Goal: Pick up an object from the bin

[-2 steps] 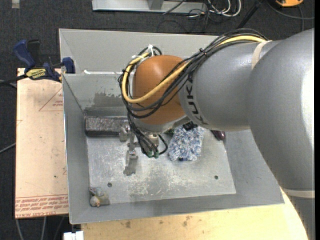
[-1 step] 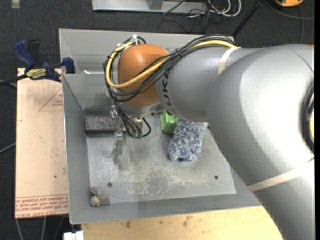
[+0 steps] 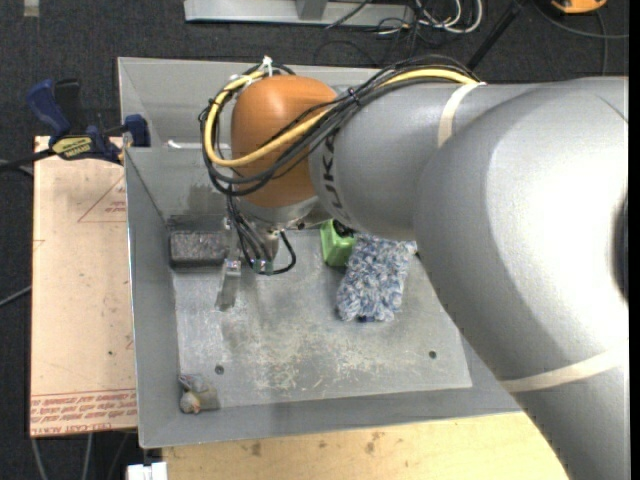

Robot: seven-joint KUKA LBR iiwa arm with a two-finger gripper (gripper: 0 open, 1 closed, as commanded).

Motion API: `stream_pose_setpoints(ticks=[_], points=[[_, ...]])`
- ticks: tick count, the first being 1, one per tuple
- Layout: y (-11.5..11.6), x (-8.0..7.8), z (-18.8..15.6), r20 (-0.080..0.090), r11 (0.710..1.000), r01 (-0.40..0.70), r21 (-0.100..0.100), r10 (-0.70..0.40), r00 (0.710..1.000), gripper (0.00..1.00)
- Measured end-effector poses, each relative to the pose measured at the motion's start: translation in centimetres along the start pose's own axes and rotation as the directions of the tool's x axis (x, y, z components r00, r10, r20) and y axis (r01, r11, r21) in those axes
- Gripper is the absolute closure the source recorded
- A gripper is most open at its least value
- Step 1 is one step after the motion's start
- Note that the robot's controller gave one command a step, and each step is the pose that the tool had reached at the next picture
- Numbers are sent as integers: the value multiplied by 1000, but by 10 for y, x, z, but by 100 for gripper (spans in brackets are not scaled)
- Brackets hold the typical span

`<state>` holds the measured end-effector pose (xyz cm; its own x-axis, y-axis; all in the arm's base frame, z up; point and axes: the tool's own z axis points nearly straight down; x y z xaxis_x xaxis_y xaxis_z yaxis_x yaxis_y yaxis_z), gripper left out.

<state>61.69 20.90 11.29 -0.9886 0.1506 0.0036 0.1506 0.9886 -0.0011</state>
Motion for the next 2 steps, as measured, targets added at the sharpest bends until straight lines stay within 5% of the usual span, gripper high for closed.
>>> stream_pose_setpoints(ticks=[1, 2], points=[[17, -4, -9, 12, 999, 36, -5, -36, 999, 0], [22, -13, 41, 14, 1000, 18, -7, -18, 1000, 0]])
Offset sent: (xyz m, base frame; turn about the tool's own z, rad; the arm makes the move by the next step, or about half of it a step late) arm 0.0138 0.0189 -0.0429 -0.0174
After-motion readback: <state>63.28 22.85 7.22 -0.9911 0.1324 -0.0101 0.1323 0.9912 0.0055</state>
